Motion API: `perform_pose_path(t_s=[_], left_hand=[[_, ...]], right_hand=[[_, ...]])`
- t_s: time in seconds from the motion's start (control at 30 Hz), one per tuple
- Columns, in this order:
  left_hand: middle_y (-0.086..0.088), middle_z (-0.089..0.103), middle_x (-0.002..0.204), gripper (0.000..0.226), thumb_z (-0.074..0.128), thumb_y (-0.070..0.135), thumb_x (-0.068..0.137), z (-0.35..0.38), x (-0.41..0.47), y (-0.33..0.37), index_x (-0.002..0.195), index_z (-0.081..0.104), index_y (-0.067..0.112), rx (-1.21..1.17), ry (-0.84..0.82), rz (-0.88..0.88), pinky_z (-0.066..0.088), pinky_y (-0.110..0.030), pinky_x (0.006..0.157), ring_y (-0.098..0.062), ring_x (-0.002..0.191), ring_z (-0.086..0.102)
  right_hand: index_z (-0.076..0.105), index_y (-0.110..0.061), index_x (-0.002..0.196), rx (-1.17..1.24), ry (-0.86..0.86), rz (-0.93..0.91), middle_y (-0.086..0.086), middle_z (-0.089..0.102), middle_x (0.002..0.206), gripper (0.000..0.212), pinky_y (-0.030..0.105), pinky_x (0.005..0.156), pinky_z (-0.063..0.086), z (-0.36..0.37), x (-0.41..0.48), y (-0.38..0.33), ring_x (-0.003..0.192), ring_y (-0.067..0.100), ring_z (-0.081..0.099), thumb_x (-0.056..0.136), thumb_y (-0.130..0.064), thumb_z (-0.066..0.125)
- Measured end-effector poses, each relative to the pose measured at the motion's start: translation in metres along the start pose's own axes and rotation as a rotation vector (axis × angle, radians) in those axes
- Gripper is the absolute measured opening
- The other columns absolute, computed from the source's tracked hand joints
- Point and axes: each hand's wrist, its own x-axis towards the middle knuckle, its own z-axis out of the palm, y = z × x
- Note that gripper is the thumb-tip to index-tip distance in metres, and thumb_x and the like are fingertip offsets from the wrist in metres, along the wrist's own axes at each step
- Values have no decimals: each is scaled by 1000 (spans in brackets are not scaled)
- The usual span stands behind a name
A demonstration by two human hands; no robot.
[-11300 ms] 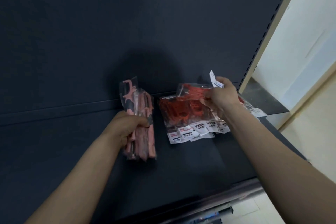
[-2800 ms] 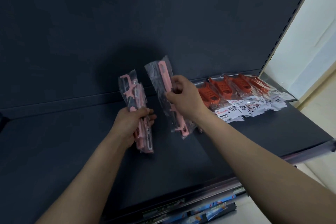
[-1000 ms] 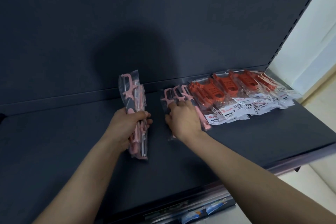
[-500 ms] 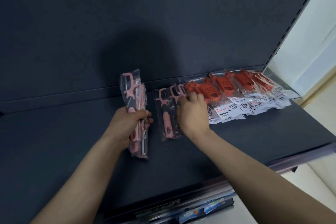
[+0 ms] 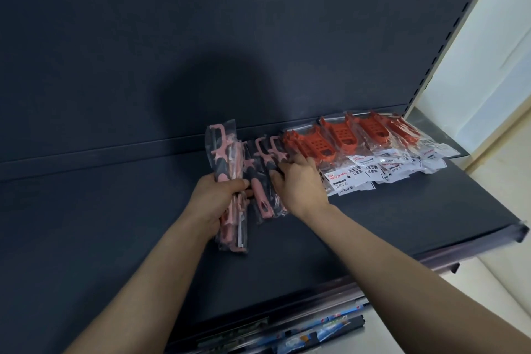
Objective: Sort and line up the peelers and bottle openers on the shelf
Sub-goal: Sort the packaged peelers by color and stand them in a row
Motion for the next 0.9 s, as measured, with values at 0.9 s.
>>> perform_pose_path(t_s=[0.9], left_hand=[[-6, 71, 67, 13, 62, -4, 83, -15, -2, 27, 92, 67, 4, -11, -135, 62, 54, -23, 51, -15, 57, 67]], right_hand=[[72, -14, 86, 827, -161, -108, -9, 69, 75, 13, 10, 68, 46, -16, 15, -45, 72, -2, 61, 88, -21, 62]])
